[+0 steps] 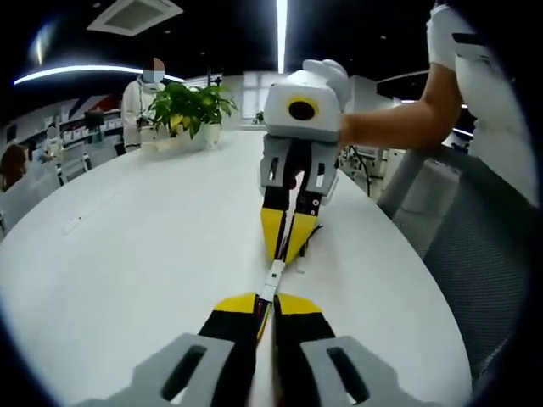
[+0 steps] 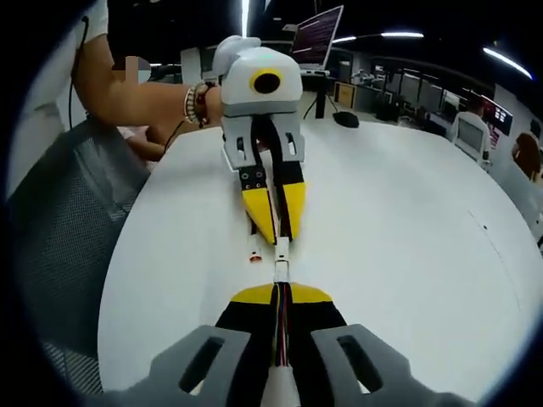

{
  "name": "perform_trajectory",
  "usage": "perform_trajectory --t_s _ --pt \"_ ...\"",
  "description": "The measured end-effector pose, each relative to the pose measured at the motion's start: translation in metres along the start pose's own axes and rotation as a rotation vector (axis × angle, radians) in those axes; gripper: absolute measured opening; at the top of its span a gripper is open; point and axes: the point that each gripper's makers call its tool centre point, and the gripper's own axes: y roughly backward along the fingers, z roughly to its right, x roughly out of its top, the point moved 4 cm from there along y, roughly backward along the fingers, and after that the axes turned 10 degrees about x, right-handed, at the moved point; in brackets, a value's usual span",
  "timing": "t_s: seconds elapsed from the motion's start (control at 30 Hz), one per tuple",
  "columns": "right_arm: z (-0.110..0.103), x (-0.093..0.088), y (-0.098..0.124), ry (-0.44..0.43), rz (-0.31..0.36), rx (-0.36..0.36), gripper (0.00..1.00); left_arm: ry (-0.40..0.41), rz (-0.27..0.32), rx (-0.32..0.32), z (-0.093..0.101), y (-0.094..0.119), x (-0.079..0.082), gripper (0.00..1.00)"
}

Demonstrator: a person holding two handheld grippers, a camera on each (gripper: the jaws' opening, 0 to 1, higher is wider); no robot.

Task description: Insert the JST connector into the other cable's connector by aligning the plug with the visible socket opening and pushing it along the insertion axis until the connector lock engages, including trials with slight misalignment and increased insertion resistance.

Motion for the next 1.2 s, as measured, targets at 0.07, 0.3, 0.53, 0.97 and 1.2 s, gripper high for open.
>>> perform_trajectory --t_s 0.07,0.3,0.53,0.97,1.2 --pt "0.000 -0.001 -0.001 -0.002 -0.004 -0.001 0.01 0.005 0.001 -0.001 0.000 0.000 -0.001 0.00" --pt "0.001 -0.002 -0.005 0.004 -0.010 0.000 0.01 0.000 -0.004 -0.009 0.002 -0.005 -0.003 0.00" --pt "0.002 -0.001 -0.003 0.003 -0.002 -0.005 0.01 0.017 0.012 -0.004 0.001 -0.005 -0.001 0.00" --pt "0.005 0.005 0.002 -0.006 0.052 -0.017 0.01 0.039 0.063 0.015 -0.004 0.001 0.006 0.00" --pt "0.006 0.007 0.004 -0.011 0.073 -0.020 0.01 0.050 0.072 0.022 -0.005 0.001 0.007 0.00"
